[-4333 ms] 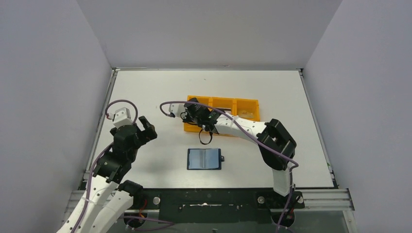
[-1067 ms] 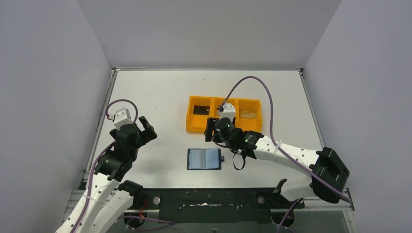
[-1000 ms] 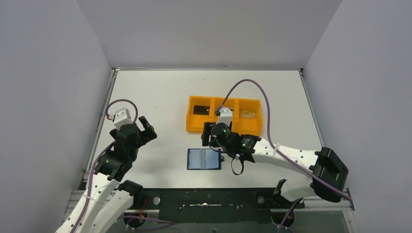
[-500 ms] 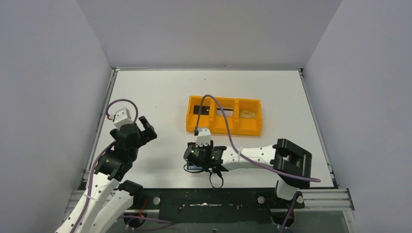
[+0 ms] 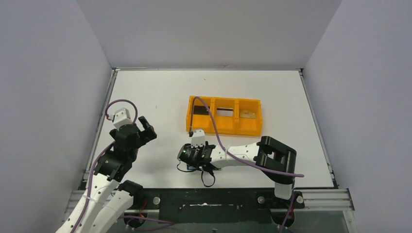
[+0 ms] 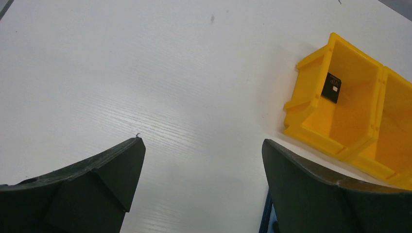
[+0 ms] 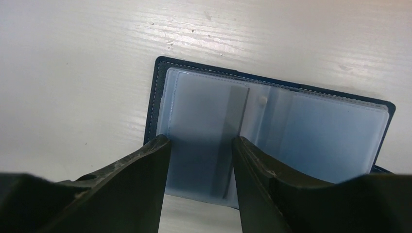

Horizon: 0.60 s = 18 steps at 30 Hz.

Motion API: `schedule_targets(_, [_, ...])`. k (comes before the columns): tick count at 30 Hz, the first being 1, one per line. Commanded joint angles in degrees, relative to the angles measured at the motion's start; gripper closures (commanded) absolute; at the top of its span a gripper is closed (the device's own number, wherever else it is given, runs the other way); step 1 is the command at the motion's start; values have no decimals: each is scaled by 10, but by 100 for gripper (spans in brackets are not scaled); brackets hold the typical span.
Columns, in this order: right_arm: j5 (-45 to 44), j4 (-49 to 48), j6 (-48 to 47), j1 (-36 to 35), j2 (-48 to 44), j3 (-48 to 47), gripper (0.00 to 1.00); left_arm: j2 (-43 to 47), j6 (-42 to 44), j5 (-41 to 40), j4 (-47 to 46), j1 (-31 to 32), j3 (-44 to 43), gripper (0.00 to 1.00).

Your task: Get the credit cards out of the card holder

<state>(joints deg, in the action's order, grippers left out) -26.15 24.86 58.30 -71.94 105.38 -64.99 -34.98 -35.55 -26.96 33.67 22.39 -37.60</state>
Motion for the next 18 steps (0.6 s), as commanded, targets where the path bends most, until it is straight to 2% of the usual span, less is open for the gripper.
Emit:
schedule_targets(1, [0,11,11,10,3,-10,55,5,2,-1,-16,-2,-5,7])
schedule_targets(4, [7,-2,12,11,-4,1,62,5,3,0,-18,-2,-5,7])
schedule_targets(6, [11,-12,8,10,-7,5,72,4,4,1,-18,-2,-5,7])
schedule_targets(8, [15,-20,4,11,-11,5,78,3,4,1,-17,-2,-5,7])
schedule_targets(14, [16,-45,5,13,-39,20,78,1,4,4,-19,-2,-5,7])
schedule_targets(18, [30,-96,11,23,-82,58,77,-2,5,7,-19,-2,-5,7])
